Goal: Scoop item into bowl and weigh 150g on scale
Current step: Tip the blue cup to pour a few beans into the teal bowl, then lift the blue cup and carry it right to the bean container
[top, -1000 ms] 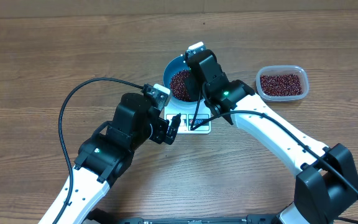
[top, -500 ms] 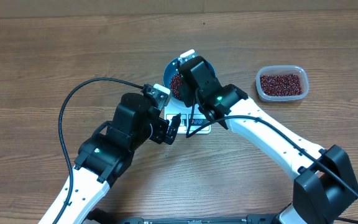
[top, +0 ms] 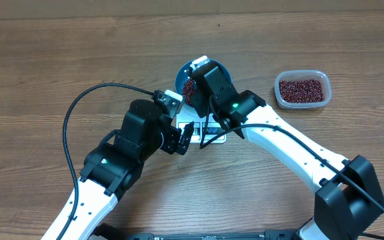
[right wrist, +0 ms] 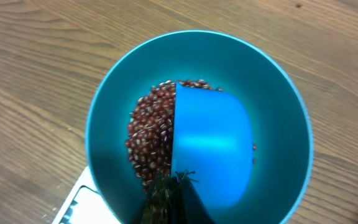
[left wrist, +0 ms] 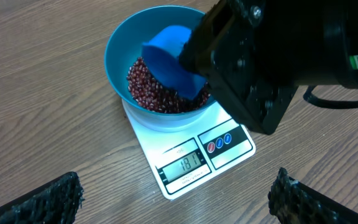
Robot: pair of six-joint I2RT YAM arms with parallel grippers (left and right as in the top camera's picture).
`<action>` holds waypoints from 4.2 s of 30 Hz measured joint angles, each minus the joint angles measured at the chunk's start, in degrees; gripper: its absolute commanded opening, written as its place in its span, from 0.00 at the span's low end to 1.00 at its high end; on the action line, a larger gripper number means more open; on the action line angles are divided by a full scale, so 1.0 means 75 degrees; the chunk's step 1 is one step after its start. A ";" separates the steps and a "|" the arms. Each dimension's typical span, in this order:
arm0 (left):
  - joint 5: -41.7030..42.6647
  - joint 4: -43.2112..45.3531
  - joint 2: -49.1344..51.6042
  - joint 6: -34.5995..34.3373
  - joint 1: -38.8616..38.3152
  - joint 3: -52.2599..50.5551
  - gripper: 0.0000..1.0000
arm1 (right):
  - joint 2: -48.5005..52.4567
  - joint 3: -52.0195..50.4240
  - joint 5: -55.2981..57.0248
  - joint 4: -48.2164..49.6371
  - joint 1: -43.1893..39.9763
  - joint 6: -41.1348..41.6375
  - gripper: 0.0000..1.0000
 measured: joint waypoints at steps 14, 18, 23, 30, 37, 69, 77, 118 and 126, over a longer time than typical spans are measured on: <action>0.0000 0.0000 0.0000 0.0000 0.0000 0.0000 0.99 | 0.0000 0.0000 -0.0714 -0.0137 0.0000 0.0172 0.04; 0.0000 0.0000 0.0000 0.0000 0.0003 0.0000 0.99 | 0.0000 0.0000 -0.0877 -0.0140 0.0000 0.0318 0.04; 0.0000 0.0000 0.0000 0.0000 0.0000 0.0000 1.00 | 0.0000 0.0000 -0.1023 -0.0111 0.0000 0.0434 0.04; 0.0000 0.0000 0.0000 0.0000 0.0000 0.0000 1.00 | 0.0000 0.0000 -0.1154 0.0020 0.0000 0.0510 0.04; 0.0000 0.0003 0.0000 0.0000 0.0000 0.0000 0.99 | 0.0000 0.0000 -0.1183 0.0166 0.0000 0.0536 0.04; 0.0000 0.0000 0.0000 0.0000 0.0003 0.0000 0.99 | -0.0166 0.0000 -0.1743 0.0420 -0.1049 0.0804 0.04; 0.0000 0.0000 0.0000 0.0000 0.0003 0.0000 1.00 | -0.0251 0.0000 -0.1743 0.0452 -0.1052 0.0819 0.04; 0.0000 0.0003 0.0000 0.0000 0.0003 0.0000 1.00 | -0.0918 0.0000 -0.1848 0.0458 -0.1332 0.0895 0.04; 0.0000 0.0000 0.0000 0.0000 0.0000 0.0000 1.00 | -0.1195 0.0000 -0.2369 0.0458 -0.1918 0.1137 0.04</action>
